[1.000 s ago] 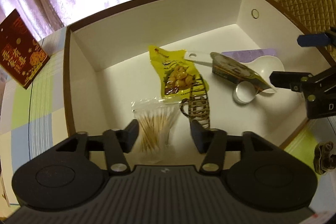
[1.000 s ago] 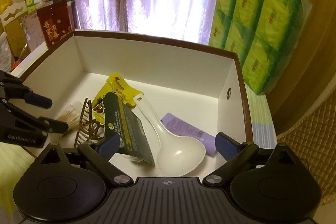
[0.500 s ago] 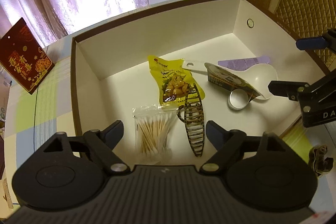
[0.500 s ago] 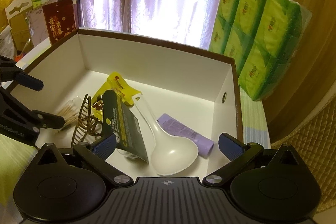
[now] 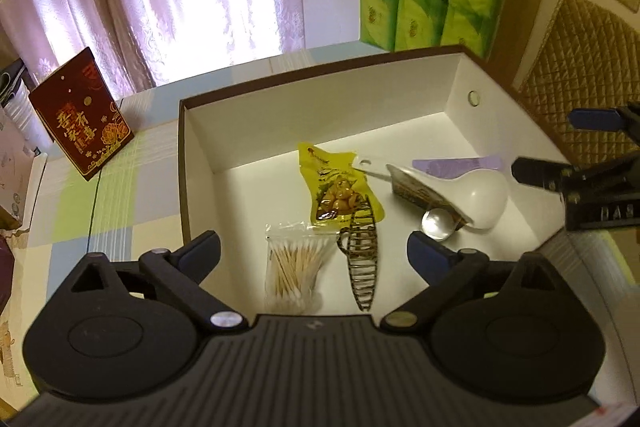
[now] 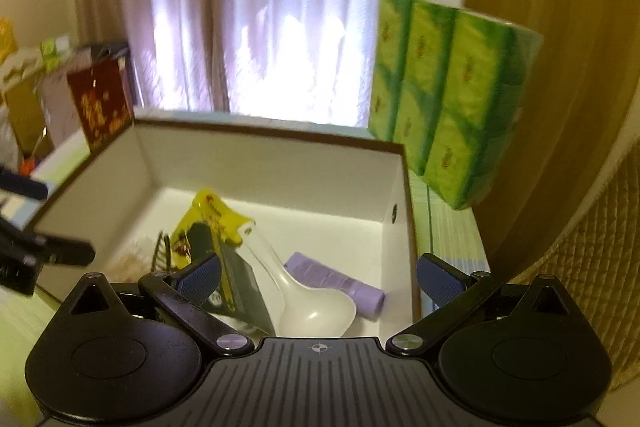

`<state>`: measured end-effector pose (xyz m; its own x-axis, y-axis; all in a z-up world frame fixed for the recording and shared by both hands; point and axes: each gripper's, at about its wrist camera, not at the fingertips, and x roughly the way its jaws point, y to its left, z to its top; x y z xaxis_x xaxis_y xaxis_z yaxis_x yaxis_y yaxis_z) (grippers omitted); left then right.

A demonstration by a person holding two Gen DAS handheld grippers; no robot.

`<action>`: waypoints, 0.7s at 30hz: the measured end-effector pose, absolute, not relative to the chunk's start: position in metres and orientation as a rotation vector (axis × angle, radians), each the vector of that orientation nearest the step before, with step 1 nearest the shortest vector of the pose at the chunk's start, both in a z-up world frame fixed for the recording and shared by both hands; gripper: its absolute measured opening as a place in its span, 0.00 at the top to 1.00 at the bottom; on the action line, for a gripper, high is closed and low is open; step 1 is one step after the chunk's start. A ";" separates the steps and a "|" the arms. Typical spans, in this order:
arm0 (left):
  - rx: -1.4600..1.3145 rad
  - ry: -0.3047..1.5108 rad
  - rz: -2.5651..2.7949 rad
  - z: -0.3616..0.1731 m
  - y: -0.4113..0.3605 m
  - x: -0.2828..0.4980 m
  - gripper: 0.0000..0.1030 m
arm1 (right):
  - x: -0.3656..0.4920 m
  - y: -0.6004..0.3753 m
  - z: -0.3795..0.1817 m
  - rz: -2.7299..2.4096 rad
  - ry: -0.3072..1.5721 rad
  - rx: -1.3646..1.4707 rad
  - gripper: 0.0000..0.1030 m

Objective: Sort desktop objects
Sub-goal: 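Withdraw both tools from the box back toward the table items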

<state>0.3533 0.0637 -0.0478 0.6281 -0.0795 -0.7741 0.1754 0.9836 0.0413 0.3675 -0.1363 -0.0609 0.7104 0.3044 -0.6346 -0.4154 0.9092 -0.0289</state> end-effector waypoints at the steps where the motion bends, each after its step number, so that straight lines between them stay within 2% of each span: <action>1: 0.123 0.883 -0.150 -0.045 0.064 0.351 0.04 | 0.366 -0.139 -0.057 0.401 0.667 -0.156 0.02; 4: 0.144 0.885 -0.130 -0.038 0.063 0.343 0.01 | 0.360 -0.147 -0.047 0.407 0.658 -0.098 0.02; 10: 0.061 0.940 -0.115 -0.032 0.077 0.332 0.01 | 0.347 -0.161 -0.031 0.454 0.637 0.019 0.02; 15: 0.000 0.967 -0.085 -0.027 0.087 0.318 0.01 | 0.332 -0.168 -0.023 0.459 0.643 0.014 0.02; 21: 0.004 0.909 -0.051 -0.011 0.086 0.287 0.01 | 0.306 -0.177 -0.017 0.468 0.619 -0.035 0.02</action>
